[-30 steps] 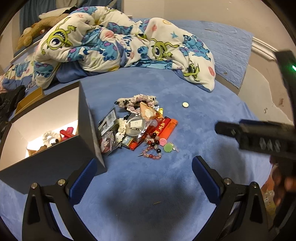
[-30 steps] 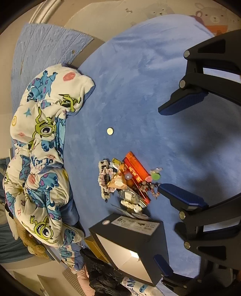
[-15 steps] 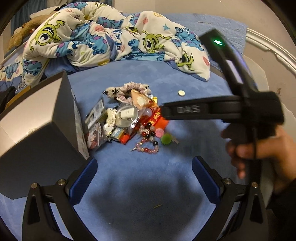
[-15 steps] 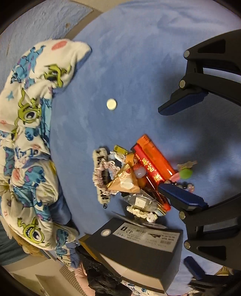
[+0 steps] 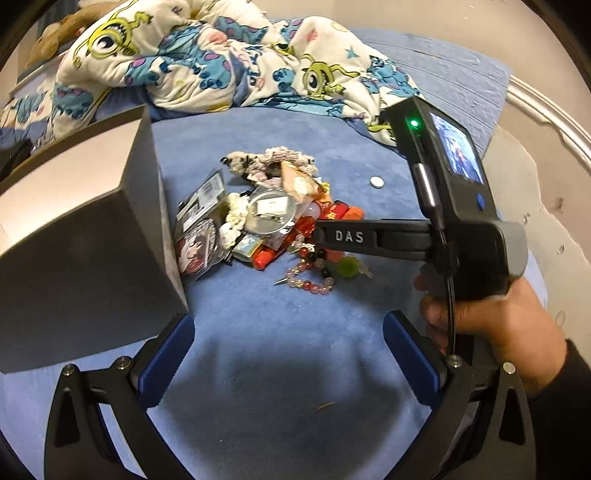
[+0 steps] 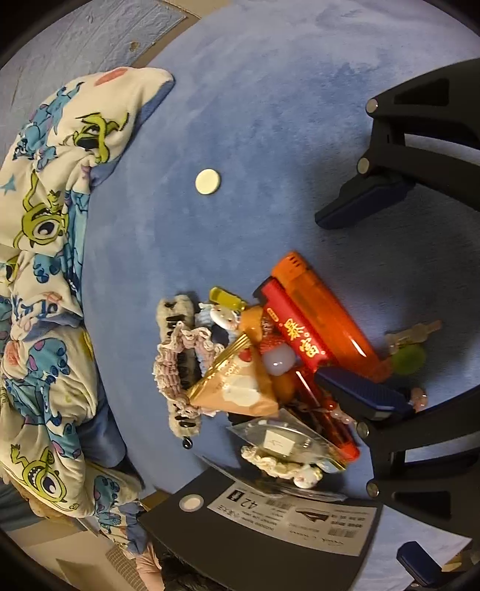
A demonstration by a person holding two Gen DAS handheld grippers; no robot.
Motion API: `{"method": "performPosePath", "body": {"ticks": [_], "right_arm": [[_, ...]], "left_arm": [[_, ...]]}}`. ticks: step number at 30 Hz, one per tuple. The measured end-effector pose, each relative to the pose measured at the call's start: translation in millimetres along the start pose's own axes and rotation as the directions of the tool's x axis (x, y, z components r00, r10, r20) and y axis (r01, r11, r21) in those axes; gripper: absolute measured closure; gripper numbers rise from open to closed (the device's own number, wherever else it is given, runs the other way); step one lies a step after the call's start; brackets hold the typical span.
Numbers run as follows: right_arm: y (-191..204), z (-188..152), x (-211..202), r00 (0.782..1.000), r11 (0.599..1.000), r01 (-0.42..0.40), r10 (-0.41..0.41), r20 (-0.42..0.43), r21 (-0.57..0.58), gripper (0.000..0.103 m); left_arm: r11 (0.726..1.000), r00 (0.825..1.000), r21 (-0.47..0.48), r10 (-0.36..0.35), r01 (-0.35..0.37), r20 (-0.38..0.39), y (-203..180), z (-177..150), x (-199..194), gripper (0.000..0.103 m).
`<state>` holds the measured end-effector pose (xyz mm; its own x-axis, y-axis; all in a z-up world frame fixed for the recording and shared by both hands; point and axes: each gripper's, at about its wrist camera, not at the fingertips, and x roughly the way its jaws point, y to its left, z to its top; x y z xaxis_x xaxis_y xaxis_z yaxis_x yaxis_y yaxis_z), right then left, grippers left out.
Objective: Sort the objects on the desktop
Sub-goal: 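Lower the right tool onto the orange lighter and close it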
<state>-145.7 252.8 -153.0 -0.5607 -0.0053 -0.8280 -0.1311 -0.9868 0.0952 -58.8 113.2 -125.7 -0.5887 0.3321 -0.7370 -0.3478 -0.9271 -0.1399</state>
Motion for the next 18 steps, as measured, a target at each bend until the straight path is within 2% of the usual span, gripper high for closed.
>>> {"method": "performPosePath", "body": {"ticks": [8, 11, 12, 13, 17, 18], "right_arm": [[6, -4, -3, 1.0, 1.0, 0.015, -0.015, 0.015, -0.017, 0.025], [6, -4, -5, 1.0, 1.0, 0.001, 0.0, 0.019, -0.027, 0.039], [9, -4, -6, 1.0, 0.999, -0.006, 0.007, 0.023, -0.041, 0.049], [13, -4, -7, 1.0, 0.998, -0.017, 0.018, 0.024, -0.053, 0.053], [15, -5, -7, 0.999, 0.998, -0.026, 0.028, 0.022, -0.055, 0.059], [14, -5, -7, 0.999, 0.998, -0.039, 0.04, 0.018, -0.048, 0.064]], "left_arm": [[1.0, 1.0, 0.005, -0.002, 0.002, 0.012, -2, 1, -1, 0.0], [1.0, 1.0, 0.005, 0.001, -0.001, 0.006, -2, 1, 0, 0.0], [1.0, 1.0, 0.005, 0.001, -0.001, 0.006, -2, 1, 0, 0.0], [1.0, 1.0, 0.006, 0.001, -0.001, 0.007, -2, 1, 0, 0.0], [1.0, 1.0, 0.002, -0.001, 0.001, 0.011, -2, 1, 0, 0.0], [1.0, 1.0, -0.001, 0.0, 0.0, 0.011, -2, 1, 1, 0.0]]}}
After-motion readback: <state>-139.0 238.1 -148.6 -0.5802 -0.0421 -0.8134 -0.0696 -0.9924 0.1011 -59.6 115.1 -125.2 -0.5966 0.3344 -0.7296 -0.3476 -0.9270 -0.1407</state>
